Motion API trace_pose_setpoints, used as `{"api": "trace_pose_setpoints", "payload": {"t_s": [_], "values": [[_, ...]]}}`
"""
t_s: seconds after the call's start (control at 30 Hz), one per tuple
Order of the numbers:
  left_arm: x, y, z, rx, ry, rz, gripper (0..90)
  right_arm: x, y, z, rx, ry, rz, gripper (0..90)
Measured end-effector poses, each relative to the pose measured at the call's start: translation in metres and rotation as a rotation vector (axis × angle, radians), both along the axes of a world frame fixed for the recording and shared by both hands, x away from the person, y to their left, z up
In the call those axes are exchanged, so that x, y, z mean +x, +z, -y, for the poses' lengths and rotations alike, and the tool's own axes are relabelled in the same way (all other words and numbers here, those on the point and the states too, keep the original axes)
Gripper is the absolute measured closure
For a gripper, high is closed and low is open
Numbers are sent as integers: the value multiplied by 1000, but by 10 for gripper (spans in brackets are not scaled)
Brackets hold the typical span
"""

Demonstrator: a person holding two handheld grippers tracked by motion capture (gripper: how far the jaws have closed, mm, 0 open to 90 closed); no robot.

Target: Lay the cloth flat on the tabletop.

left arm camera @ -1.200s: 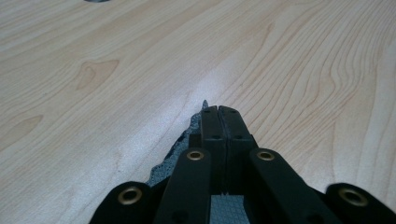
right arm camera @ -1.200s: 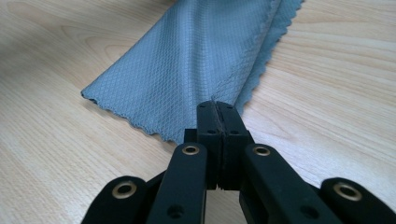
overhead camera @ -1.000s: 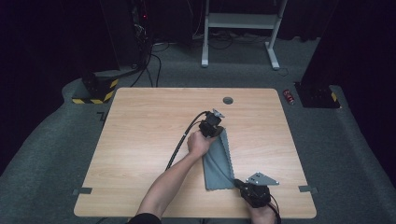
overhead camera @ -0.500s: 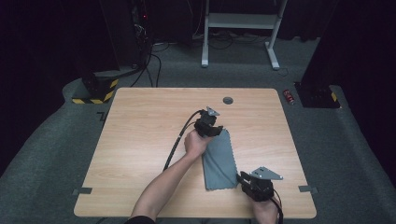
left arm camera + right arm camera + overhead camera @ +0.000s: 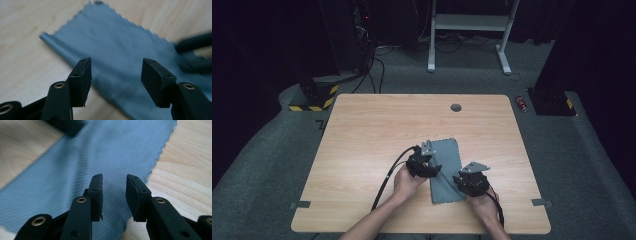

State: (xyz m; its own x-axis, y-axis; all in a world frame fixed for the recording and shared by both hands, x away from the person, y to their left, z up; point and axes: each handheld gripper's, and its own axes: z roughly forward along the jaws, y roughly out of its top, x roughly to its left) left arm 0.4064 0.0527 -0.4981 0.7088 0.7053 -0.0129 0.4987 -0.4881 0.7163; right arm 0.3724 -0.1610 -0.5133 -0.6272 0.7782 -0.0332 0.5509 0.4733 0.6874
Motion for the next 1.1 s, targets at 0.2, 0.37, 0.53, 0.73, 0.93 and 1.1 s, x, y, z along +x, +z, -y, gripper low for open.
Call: {"api": "trace_pose_setpoints", "payload": {"t_s": [0.2,0.37,0.53,0.73,0.93,1.1], "values": [[-24,-14,-2,101,-1,20,408,9,-3,8,30,-17,-5,669],[-37,-15,-15,102,34,32,439,11,-4,11,32,-15,8,669],[-51,-9,-19,77,19,24,422,11,-4,11,31,-12,7,668],[-61,-10,-5,50,-26,1,386,10,1,10,17,-24,8,613],[-64,-17,-7,46,-23,-22,394,0,6,22,52,-49,-8,544],[-66,-17,-9,40,-17,-23,408,-6,-3,30,81,-53,-48,508]]}}
